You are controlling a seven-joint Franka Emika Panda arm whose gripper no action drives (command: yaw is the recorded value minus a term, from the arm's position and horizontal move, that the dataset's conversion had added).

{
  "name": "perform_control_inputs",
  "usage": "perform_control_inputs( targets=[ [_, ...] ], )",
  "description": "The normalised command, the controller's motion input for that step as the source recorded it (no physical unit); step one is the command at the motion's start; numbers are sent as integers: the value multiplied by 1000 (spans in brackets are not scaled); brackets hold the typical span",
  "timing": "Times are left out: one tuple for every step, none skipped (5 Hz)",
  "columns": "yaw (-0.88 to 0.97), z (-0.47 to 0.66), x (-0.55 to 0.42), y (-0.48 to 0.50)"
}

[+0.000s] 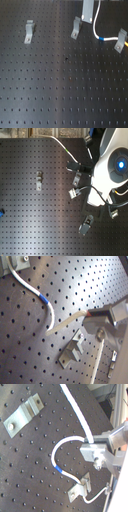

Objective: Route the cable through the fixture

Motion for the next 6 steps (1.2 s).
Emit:
perform_control_inputs(
  targets=[
    [0, 1, 46, -17],
    [46, 177, -554, 122],
    [606, -1, -398, 233],
    [543, 0, -370, 320],
    [129, 100, -213, 217],
    [-606, 257, -134, 90]
  ],
)
